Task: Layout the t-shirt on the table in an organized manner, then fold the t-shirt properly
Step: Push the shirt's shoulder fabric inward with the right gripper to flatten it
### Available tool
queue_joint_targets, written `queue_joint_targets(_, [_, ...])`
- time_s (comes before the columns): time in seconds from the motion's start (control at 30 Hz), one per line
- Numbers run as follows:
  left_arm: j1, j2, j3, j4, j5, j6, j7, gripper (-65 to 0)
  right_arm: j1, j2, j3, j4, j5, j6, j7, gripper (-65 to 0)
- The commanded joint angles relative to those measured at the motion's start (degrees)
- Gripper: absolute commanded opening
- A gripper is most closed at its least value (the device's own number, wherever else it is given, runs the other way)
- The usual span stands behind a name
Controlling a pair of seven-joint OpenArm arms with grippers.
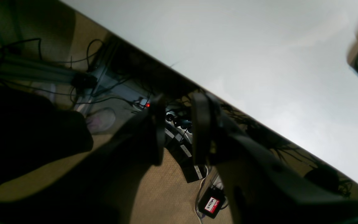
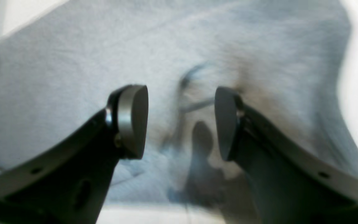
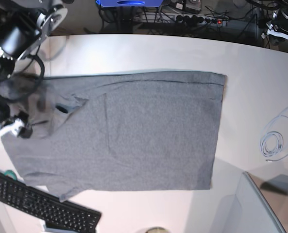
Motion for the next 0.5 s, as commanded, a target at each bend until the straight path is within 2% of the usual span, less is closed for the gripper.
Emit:
queue_joint_targets(0.0, [0.22, -0.81, -0.20, 0.75, -0.69, -0.30, -0.81, -51.3, -0.18, -0.76, -0.17, 1.08, 0.58, -0.10, -0.56, -32.6])
queue_joint_targets(0.07, [0.05, -0.81, -0.12, 0.75, -0.69, -0.30, -0.81, -51.3, -2.21, -1.73, -0.26, 1.08, 0.58, -0.27, -1.44, -35.4])
queue_joint_targets(0.1, [-0.04, -0.81, -0.12, 0.75, -0.69, -0.30, -0.81, -51.3, -3.09, -2.17, -0.26, 0.82, 0.58, -0.45, -1.17, -39.2])
queue_joint_targets(0.23, [-0.13, -0.81, -0.12, 0.75, -0.69, -0.30, -0.81, -51.3, -4.67, -3.31, -0.26, -2.70, 0.50, -0.45, -0.21, -64.8])
queue_joint_targets(0.33, [0.22, -0.99, -0.12, 0.75, -0.69, -0.30, -0.81, -51.3, -4.58, -3.58, -0.35, -5.25, 0.50, -0.45, -0.29, -62.9])
queue_joint_targets(0.4, [0.40, -0.99, -0.12, 0.75, -0.69, -0.30, -0.81, -51.3, -4.32, -3.66, -0.35, -7.18, 0.50, -0.45, -0.21, -63.8])
queue_joint_targets(0.47, [0.49, -1.08, -0.12, 0.75, -0.69, -0.30, -0.81, -51.3, -3.53, -3.40, -2.72, -9.99, 0.32, -0.45, -0.12, -63.9])
